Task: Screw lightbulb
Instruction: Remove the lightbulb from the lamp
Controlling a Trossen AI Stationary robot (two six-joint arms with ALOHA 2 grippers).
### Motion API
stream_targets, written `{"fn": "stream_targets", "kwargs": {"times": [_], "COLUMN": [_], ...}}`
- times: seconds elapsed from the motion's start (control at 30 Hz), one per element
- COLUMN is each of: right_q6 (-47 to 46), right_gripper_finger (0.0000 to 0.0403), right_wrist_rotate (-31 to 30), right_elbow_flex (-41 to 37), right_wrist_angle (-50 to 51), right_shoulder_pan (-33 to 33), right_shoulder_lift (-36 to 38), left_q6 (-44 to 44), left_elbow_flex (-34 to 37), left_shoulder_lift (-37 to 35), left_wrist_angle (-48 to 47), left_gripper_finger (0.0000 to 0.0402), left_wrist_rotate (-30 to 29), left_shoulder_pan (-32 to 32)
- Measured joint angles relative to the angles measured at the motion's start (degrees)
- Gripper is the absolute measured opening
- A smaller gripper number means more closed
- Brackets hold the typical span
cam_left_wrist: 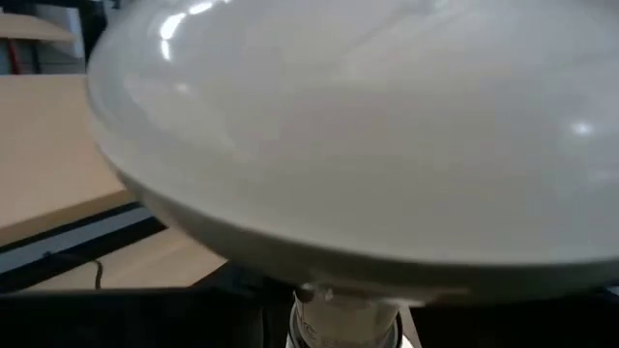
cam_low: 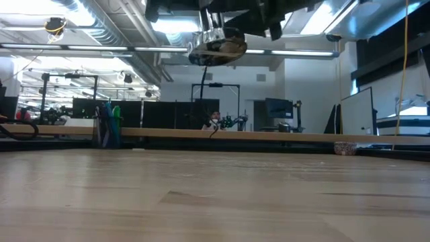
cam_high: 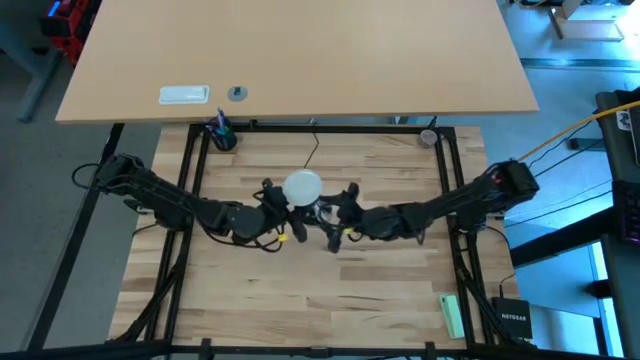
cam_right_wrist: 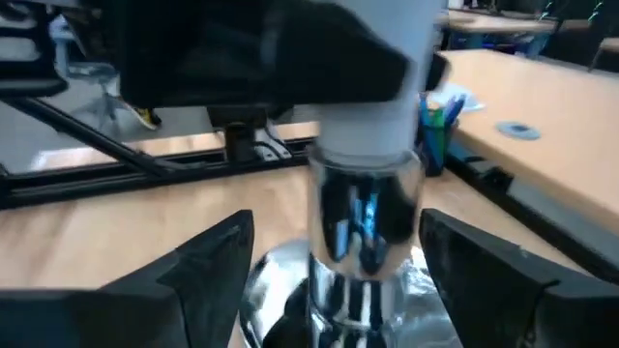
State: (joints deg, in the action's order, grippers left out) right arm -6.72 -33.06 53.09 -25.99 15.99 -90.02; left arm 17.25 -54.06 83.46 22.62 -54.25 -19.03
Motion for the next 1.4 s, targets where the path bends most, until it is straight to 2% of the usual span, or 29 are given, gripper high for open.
{"fn": "stream_targets", "kwargs": {"times": [0.3, 0.4, 0.53, 0.63, 0.73, 0.8, 0.87, 0.93, 1.0, 1.03, 1.07, 1.13, 1.3, 1.4], "right_q6": [8.7, 9.9, 10.0, 10.0, 8.9, 7.3, 7.1, 7.3, 5.7, 4.1, 2.7, 1.3, 1.1, 0.8], "right_gripper_finger": [0.0288, 0.0254, 0.0163, 0.016, 0.016, 0.016, 0.016, 0.016, 0.016, 0.016, 0.016, 0.016, 0.0163, 0.0237], "right_wrist_rotate": [-8.9, -11.0, -11.6, -10.1, -2.6, 5.5, 18.7, 35.7, 52.3, 57.4, 59.7, 60.0, 54.9, 53.6], "right_elbow_flex": [5.3, 5.8, 5.9, 5.9, 5.9, 5.9, 5.8, 5.8, 5.8, 5.9, 5.9, 6.0, 6.0, 7.3], "right_wrist_angle": [0.4, 0.5, 0.7, 2.7, 7.1, 9.8, 11.2, 11.4, 9.9, 8.9, 8.1, 7.5, 9.0, 16.7], "right_shoulder_pan": [0.1, 0.1, 1.0, 1.6, 1.6, 1.4, 0.5, -0.8, -2.6, -3.2, -3.4, -3.8, -3.6, -3.9], "right_shoulder_lift": [-6.1, -6.6, -5.9, -4.8, -2.3, -0.4, 1.1, 1.9, 2.0, 2.0, 1.9, 1.8, 1.8, 3.4], "left_q6": [0.8, 0.4, 0.2, -0.5, -5.0, -9.1, -12.2, -13.0, -14.2, -14.7, -15.0, -15.8, -15.5, -15.6], "left_elbow_flex": [0.0, 0.0, 0.0, -0.1, 0.0, 0.0, 0.0, -0.1, -0.2, -0.2, -0.2, -0.3, -0.1, -0.1], "left_shoulder_lift": [0.0, 0.0, 0.0, 0.0, 0.0, -0.3, -0.6, -0.6, -0.4, -0.3, -0.2, -0.2, -0.1, -0.1], "left_wrist_angle": [-1.3, -1.1, -0.8, -0.5, 0.2, 0.8, 1.0, 2.0, 3.4, 4.8, 6.1, 7.1, 5.9, 4.5], "left_gripper_finger": [0.0143, 0.0143, 0.0143, 0.0143, 0.0143, 0.0143, 0.0143, 0.0143, 0.0143, 0.0143, 0.0143, 0.0142, 0.0142, 0.0142], "left_wrist_rotate": [0.0, 0.0, -0.3, 0.0, 3.2, 10.5, 22.5, 34.4, 44.0, 47.5, 49.9, 50.8, 49.8, 46.0], "left_shoulder_pan": [0.4, 0.3, -0.1, -0.6, -1.5, -1.8, -1.6, -1.5, -1.0, -0.9, -0.8, -0.8, -0.8, -0.8]}}
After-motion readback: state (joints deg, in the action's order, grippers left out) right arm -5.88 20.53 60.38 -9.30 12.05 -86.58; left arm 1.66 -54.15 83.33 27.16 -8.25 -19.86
